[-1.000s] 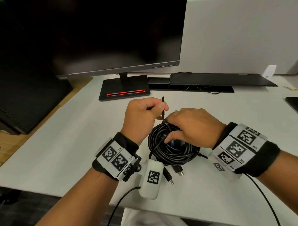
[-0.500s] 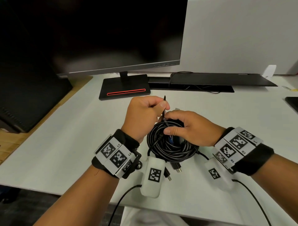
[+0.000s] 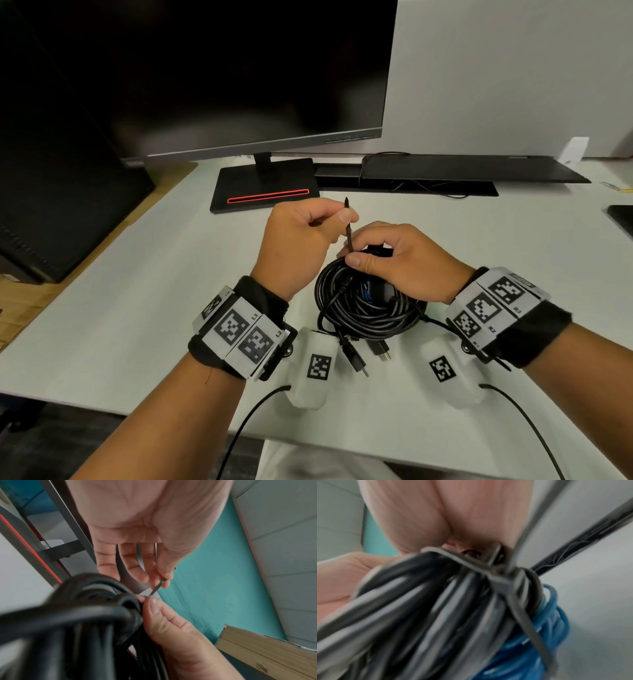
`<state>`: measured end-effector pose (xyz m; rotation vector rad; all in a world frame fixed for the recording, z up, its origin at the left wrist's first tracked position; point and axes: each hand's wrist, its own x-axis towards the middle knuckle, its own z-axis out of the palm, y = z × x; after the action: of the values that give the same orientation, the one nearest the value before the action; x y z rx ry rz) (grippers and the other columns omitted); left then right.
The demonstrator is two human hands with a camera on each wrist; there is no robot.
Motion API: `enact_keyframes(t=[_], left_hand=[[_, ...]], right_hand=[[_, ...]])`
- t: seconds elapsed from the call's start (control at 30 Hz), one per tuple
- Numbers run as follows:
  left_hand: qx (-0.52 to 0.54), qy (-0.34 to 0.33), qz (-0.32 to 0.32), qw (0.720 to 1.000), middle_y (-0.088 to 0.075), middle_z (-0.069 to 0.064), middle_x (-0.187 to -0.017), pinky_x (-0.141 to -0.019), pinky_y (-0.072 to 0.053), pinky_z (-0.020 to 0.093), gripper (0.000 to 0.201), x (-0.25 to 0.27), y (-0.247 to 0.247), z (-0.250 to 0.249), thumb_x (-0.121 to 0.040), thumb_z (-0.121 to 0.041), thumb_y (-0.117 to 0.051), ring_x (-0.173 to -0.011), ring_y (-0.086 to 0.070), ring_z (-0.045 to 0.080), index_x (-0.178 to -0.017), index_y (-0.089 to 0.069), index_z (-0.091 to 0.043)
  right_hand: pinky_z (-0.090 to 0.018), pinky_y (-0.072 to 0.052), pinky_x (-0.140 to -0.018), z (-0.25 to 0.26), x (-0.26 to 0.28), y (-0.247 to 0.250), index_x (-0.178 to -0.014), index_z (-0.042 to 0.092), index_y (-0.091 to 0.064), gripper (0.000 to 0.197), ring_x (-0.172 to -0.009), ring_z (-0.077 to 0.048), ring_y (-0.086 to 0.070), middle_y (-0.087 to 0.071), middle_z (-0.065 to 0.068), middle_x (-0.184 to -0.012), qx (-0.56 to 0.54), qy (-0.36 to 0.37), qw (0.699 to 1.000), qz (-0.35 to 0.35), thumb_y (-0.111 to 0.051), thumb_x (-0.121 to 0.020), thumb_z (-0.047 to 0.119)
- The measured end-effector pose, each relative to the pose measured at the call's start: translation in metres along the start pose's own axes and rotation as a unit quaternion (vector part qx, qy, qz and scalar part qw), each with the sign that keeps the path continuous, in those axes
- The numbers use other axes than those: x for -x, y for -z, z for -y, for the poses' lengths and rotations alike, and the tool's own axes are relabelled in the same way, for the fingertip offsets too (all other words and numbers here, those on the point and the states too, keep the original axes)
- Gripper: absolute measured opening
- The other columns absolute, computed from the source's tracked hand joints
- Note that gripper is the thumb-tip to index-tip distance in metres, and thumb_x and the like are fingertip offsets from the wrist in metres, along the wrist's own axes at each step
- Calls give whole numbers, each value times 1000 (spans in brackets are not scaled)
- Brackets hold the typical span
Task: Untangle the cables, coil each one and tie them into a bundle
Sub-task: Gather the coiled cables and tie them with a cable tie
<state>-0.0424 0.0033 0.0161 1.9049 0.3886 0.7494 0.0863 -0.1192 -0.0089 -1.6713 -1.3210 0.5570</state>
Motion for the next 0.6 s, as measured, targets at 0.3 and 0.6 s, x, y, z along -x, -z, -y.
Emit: enact_keyframes(t=[0.3, 0.6], left_hand=[[-86, 45, 69, 993, -73, -5, -74, -62, -48, 15, 19, -3, 8, 12, -95, -24, -65, -70, -67, 7, -88, -79, -13], [-104, 55, 173, 978, -76, -4, -101, -90, -53, 19, 27, -3, 15, 17, -85, -12, -77, -95, -70, 4, -112, -74, -16]], right_hand=[[-12, -51, -79, -5, -1, 2, -90, 10, -77, 9, -80, -6, -69, -76, -2, -87, -78, -18, 994, -68, -79, -81, 10], [-23, -52, -80, 4, -9, 8, -86, 12, -75, 2, -78, -11, -61, -67, -8, -84, -106, -79, 990, -51, -73, -87, 12]])
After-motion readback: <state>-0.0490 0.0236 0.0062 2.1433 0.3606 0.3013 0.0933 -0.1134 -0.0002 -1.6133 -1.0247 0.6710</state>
